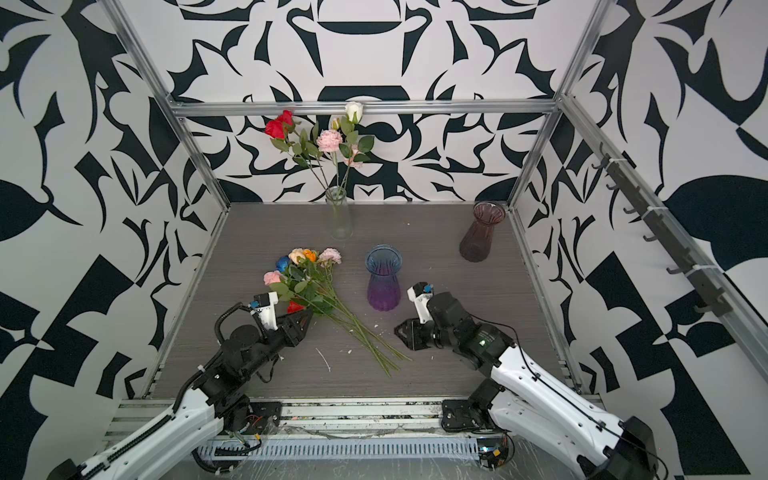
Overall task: Arrange the flowers into the vase
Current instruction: 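Reach the left gripper to the bouquet and close on the yellow rose stem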
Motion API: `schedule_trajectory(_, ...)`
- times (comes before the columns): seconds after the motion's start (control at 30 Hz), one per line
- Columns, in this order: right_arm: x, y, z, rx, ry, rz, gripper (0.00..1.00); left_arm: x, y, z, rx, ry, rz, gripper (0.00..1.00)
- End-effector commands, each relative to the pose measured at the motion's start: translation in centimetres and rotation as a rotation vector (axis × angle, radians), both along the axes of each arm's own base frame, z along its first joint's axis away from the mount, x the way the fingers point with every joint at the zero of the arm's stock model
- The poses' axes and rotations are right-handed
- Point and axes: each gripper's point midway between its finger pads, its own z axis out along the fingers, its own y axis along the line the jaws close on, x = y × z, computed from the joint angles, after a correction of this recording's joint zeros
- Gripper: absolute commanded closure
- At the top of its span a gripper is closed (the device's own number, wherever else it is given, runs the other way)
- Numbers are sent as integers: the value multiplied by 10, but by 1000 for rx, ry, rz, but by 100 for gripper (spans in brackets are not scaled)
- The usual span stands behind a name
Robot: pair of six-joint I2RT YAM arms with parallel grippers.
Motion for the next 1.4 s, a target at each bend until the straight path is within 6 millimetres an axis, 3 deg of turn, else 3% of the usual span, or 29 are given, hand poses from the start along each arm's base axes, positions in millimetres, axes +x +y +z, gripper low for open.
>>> schedule_trajectory(0.0, 9, 22, 8, 54, -60, 11, 68, 11, -14, 35, -110, -63, -18, 53)
schedule_trajectory(0.13, 13, 32, -7, 15, -5, 30, 69, 22, -27, 23, -135, 20, -25, 52)
schedule_trajectory(0.2, 14, 33, -21, -15, 38, 24, 74, 30, -36, 16, -131, 83, -27, 57)
schedule_trajectory(0.3, 15, 37, -33, -47, 80, 36, 74, 38, -62, 8, -102, 140, -80, 60)
schedule_trajectory(0.4, 16, 38, -36, -55, 85, 34, 74, 47, -85, -3, -54, 223, -105, 56)
schedule_trajectory(0.53, 14, 34, -34, -44, 76, 21, 72, 58, -104, -30, -44, 348, -100, 58)
schedule_trajectory(0.63, 14, 28, -30, -43, 57, 3, 71, 65, -105, -38, -49, 378, -65, 60)
schedule_trajectory(0.77, 14, 22, -27, -36, 36, -18, 71, 65, -95, -45, 32, 433, -2, 52)
schedule_trajectory(0.93, 14, 20, -23, -23, 20, -29, 71, 61, -82, -47, 92, 456, 68, 50)
schedule_trajectory(1.37, 13, 17, -20, -18, 9, -38, 71, 65, -89, -58, 89, 500, 74, 50)
